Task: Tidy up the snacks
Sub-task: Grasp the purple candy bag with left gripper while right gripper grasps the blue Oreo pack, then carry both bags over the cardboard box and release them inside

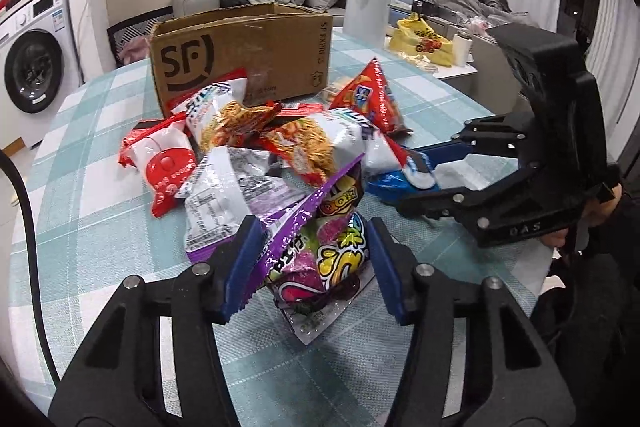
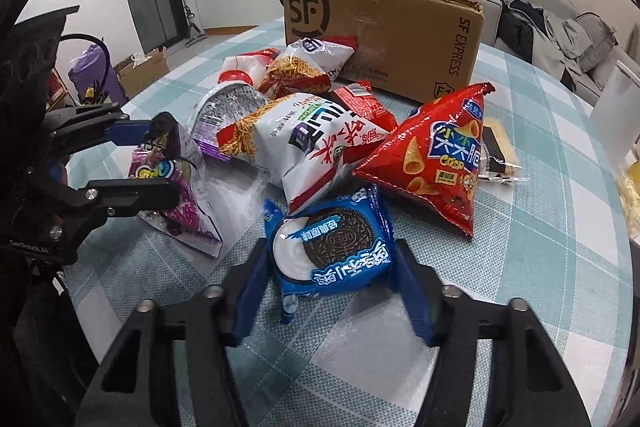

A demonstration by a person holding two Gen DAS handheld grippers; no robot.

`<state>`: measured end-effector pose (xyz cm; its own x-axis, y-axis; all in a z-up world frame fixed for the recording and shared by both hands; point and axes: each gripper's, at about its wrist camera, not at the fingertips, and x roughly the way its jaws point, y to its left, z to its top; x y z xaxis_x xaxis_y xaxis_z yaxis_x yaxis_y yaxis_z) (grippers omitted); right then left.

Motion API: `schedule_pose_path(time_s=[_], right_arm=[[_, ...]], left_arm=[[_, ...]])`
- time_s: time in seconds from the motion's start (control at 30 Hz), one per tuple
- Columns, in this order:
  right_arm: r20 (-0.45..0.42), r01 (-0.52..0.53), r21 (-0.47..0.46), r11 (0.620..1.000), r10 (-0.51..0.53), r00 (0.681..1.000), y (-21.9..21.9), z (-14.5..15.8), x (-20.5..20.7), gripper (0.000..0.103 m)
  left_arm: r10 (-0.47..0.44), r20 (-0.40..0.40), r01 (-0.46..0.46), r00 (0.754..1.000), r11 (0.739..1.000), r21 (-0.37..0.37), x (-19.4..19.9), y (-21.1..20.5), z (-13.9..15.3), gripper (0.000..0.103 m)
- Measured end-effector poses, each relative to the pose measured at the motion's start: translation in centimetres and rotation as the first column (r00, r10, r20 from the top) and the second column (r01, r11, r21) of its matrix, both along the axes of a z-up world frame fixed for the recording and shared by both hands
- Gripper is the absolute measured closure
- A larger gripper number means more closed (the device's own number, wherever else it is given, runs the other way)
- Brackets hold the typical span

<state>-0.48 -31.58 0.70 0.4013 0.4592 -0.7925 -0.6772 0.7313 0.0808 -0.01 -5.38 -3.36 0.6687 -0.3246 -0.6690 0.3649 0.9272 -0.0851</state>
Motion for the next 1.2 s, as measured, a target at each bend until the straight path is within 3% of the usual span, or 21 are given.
schedule_pose_path(time_s=[0.17,0.33,0.8,1.2], right_arm=[[-0.001,-0.021,0.016,1.000,0.021,1.000,-0.7,0.2,-0.8,0.057],[-0.002,-0.023,0.036,0.999,0.023,1.000,-1.8,0.4,-1.8,0.058],[0.064,-0.005,0.122,0.993,-0.002,0.998,-3.4,3.5,-3.1,0.058],[0.141,0.053,0.199,0.979,-0.082,0.987,-3.1,7.0,-1.4,0.058]], left_arm=[[-0.006,0.007,0.006,1.000,1.000,-0.017,-0.2,0.1,0.4,0.055],[0.016,0.013,-0.016,1.000,0.999,-0.048,-0.1,0.8,0.8,0.060],[0.068,0.056,-0.062,0.996,0.992,-0.110,-0.6,2.0,2.5,0.061],[0.190,0.136,-0.167,0.972,0.972,-0.163,0.3,3.8,5.8,0.061]])
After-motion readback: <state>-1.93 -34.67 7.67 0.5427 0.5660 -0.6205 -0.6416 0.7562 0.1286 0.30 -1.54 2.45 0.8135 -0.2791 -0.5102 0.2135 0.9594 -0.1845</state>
